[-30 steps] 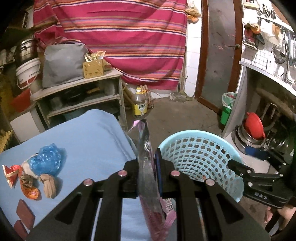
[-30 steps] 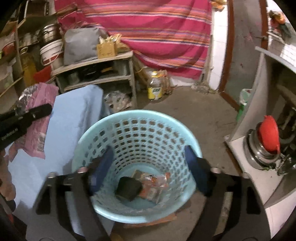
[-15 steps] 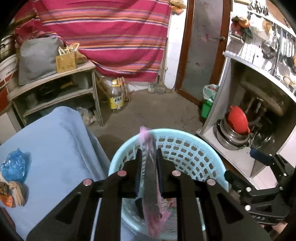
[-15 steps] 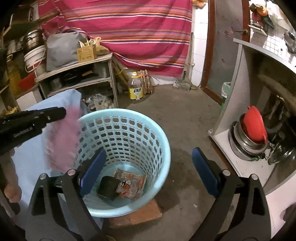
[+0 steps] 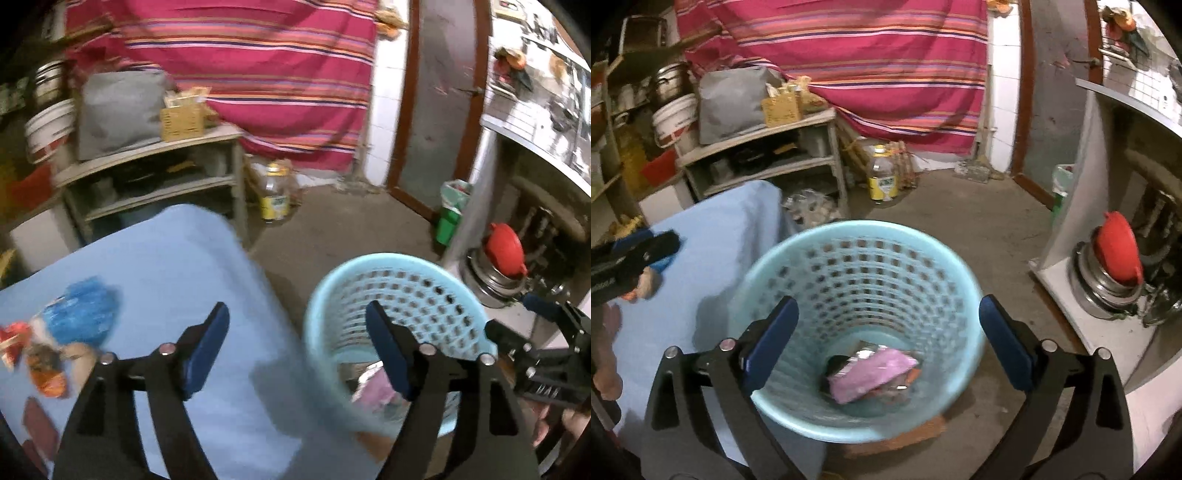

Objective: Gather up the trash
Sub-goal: 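Lower the pink foil wrapper into the basket and open the left tool, then move both tools back over the table toward the brown scouring pads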

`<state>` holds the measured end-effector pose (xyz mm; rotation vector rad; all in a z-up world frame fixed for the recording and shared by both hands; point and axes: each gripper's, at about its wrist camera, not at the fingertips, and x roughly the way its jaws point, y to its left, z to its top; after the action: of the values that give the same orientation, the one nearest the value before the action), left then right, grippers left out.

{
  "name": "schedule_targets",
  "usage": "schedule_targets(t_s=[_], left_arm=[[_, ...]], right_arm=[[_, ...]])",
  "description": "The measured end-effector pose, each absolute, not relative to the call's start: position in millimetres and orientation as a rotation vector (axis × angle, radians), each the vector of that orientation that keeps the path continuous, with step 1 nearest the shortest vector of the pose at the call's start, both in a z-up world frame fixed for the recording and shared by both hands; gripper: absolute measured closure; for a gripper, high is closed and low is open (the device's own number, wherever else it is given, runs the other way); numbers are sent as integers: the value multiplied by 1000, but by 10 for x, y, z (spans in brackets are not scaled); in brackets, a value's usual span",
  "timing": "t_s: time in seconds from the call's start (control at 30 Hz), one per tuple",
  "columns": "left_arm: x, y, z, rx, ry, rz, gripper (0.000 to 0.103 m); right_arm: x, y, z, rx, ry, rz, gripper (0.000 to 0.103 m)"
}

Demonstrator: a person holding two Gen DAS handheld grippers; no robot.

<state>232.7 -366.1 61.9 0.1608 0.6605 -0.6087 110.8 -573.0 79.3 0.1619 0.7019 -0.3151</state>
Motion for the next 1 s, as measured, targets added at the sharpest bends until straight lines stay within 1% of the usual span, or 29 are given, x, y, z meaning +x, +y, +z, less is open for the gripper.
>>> schedule_targets(t_s=[0.13,0.2,0.37,0.53,0.67,0.83,1.0], left_arm=[[2348,-3034,663,152,666,-524,21],[2328,-2664,665,161,662,-476,17],[2284,-1833,621,156,658,-360,11],[2284,-1029,436,126,700,-282,11],[2218,-549,265,130,702,-208,8],[2212,-66,16,70,754,-175,8],[2174,144,-251,98,825,-190,8]], right_arm=[[1267,-5257,881,138,679,-255,4],[1354,-4992,910,125,668,-220,4],[1602,-4319,879,100,670,-141,4],[1786,-3712,761,106,677,-60,4],[1861,-3250,611,82,688,2,4],[1935,-2805,359,3,728,45,4],[2027,-2599,192,-13,776,58,4]])
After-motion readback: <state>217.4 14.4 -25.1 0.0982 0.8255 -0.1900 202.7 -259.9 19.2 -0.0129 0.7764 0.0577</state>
